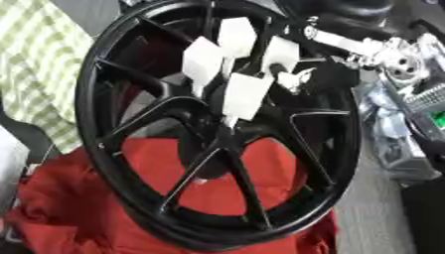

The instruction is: Pull the pin out of the wheel hub.

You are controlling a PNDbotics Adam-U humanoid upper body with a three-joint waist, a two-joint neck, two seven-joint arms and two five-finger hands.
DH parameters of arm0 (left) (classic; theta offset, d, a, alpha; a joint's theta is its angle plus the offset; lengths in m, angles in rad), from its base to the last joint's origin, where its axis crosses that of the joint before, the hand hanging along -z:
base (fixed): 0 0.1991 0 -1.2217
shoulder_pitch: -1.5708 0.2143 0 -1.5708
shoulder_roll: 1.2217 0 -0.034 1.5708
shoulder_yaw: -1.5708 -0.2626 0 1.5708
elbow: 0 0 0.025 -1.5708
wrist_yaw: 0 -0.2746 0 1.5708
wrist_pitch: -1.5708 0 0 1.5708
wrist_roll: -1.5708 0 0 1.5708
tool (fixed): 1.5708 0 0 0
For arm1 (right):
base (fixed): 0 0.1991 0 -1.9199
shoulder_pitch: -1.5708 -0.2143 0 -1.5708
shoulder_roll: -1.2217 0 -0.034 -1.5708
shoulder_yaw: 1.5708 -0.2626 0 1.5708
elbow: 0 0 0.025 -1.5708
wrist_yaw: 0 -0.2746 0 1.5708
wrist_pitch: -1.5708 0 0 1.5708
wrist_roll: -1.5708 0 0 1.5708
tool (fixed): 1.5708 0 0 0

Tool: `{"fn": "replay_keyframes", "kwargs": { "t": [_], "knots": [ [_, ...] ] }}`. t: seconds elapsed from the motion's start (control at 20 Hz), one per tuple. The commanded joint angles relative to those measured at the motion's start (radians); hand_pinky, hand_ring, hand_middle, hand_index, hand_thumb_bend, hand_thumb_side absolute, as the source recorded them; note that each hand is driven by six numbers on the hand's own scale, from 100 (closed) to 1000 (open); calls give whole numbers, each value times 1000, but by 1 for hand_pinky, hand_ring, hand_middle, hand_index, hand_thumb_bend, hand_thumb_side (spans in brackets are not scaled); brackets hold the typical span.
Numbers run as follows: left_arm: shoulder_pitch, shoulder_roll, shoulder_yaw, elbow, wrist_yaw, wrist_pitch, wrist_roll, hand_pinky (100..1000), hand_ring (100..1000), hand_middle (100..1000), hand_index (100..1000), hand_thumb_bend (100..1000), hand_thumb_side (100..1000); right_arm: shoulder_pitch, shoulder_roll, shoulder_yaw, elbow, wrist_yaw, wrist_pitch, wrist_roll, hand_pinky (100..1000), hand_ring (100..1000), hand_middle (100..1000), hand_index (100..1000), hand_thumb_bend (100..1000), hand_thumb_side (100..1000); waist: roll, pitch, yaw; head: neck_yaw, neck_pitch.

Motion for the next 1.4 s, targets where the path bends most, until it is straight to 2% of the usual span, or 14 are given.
{"fn": "replay_keyframes", "kwargs": {
  "t": [0.05, 0.1, 0.15, 0.2, 0.35, 0.45, 0.65, 0.7, 0.75, 1.1, 1.15, 1.2, 1.4],
  "knots": [
    [-12, 10, 2, -19, -6, -2, -5, 584, 692, 631, 770, 100, 764, -8, -9, -10, -9, -28, 1, 6, 912, 853, 603, 859, 100, 568, 12, -12, -2, -7, -9],
    [-12, 10, 3, -19, -7, -2, -5, 584, 692, 631, 770, 100, 763, -9, -8, -11, -15, -45, 8, 4, 899, 832, 548, 807, 100, 567, 12, -11, -2, -8, -10],
    [-12, 9, 3, -19, -9, -2, -6, 584, 692, 631, 770, 100, 763, -10, -9, -12, -21, -63, 16, 0, 895, 826, 534, 793, 100, 558, 12, -11, -1, -9, -11],
    [-12, 9, 3, -19, -10, -3, -6, 584, 692, 631, 770, 100, 761, -11, -10, -13, -26, -78, 25, -4, 880, 804, 496, 749, 100, 519, 12, -11, 0, -10, -11],
    [-12, 9, 4, -19, -13, -5, -8, 584, 692, 631, 770, 100, 761, -10, -11, -14, -34, -113, 52, -17, 858, 771, 457, 705, 100, 479, 13, -11, 1, -14, -13],
    [-11, 9, 5, -19, -15, -7, -9, 585, 693, 631, 770, 100, 760, -8, -12, -13, -34, -127, 66, -21, 841, 730, 431, 681, 100, 369, 12, -10, 1, -14, -13],
    [-13, 8, 7, -19, -15, -7, -8, 585, 694, 632, 769, 100, 761, -7, -10, -13, -39, -164, 90, -26, 828, 661, 382, 596, 100, 278, 11, -9, 2, -16, -13],
    [-13, 8, 7, -19, -15, -7, -9, 585, 694, 632, 769, 100, 761, -8, -11, -15, -43, -175, 96, -31, 823, 643, 364, 563, 100, 220, 11, -9, 3, -16, -12],
    [-13, 8, 7, -19, -15, -7, -8, 585, 694, 631, 768, 100, 760, -9, -13, -19, -49, -187, 104, -39, 818, 631, 355, 545, 100, 199, 12, -10, 3, -17, -11],
    [-12, 9, 10, -19, -14, -9, -7, 586, 695, 630, 761, 100, 756, -19, -47, -37, -104, -230, 137, -69, 796, 585, 338, 513, 100, 200, 14, -20, 0, -21, -3],
    [-11, 9, 10, -19, -13, -8, -6, 586, 695, 630, 760, 100, 766, -21, -54, -42, -113, -234, 140, -73, 793, 582, 334, 511, 100, 282, 14, -22, 0, -20, -2],
    [-12, 9, 10, -19, -12, -9, -6, 586, 695, 630, 760, 100, 755, -22, -60, -47, -121, -239, 143, -77, 793, 582, 334, 511, 100, 199, 15, -25, -1, -20, -2],
    [-12, 9, 12, -19, -10, -8, -5, 586, 696, 629, 757, 100, 751, -31, -83, -74, -151, -282, 163, -84, 795, 574, 325, 506, 100, 198, 17, -35, -2, -21, -3]
  ]
}}
